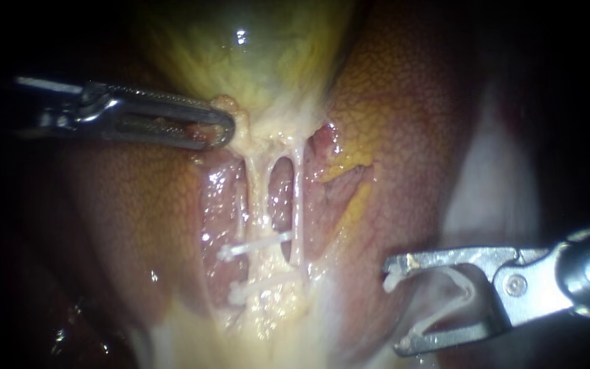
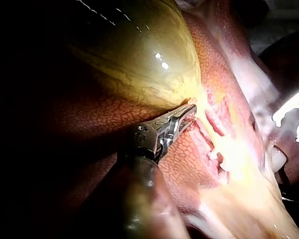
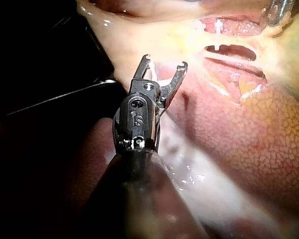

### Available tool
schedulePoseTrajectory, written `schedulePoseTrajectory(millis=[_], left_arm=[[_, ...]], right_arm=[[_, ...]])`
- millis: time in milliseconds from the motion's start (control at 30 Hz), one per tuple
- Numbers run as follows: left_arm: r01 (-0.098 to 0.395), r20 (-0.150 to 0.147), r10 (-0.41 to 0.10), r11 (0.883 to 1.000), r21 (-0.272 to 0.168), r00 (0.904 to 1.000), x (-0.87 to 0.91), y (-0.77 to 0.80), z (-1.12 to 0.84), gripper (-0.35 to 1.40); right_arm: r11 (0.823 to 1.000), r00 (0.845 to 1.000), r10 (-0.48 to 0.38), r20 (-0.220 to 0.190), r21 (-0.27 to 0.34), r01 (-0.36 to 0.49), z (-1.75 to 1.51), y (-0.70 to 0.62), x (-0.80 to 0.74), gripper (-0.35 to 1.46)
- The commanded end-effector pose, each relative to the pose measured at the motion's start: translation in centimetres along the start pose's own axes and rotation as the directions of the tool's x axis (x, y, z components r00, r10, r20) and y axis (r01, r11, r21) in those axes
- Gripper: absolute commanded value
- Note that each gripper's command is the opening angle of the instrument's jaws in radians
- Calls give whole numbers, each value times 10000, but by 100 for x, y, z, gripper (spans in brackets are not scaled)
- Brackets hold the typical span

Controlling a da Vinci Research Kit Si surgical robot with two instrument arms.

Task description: Clipping third clip left tube

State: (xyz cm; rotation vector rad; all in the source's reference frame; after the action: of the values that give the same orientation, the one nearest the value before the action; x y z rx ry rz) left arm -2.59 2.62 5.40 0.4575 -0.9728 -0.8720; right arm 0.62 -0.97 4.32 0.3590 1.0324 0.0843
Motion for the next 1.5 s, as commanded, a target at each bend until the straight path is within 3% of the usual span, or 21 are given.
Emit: schedulePoseTrajectory(millis=[33, 233, 333, 567, 900, 1233, 1500], left_arm=[[-2, 4, 2, 10000, -4, 10000, 0, 0, 0, -35], [46, -27, -46, 10000, 52, 10000, -8, -6, -12, -35], [112, -7, -112, 9999, 12, 9999, -19, -12, -31, -35], [170, 515, -155, 9995, -277, 9986, -51, -21, -86, -35], [126, 560, -107, 9993, -341, 9984, -50, -23, -87, -35], [126, 562, -107, 9993, -347, 9984, -50, -24, -86, -35], [129, 564, -109, 9993, -355, 9983, -50, -25, -86, -35]], right_arm=[[10000, 10000, 0, -9, 28, 0, 0, 0, 0, 46], [10000, 10000, 2, -8, 26, -2, 0, 0, 0, 46], [10000, 10000, 4, -7, 23, -4, 0, 1, 0, 46], [10000, 10000, 7, -15, 47, -7, 1, 1, -1, 46], [9988, 9999, -10, -126, 493, 17, 9, 9, 2, 47], [9858, 9854, 1067, -1325, 1433, -875, 25, 35, 6, 46], [9664, 9542, 1915, -2298, 2141, -1424, 32, 69, 8, 46]])
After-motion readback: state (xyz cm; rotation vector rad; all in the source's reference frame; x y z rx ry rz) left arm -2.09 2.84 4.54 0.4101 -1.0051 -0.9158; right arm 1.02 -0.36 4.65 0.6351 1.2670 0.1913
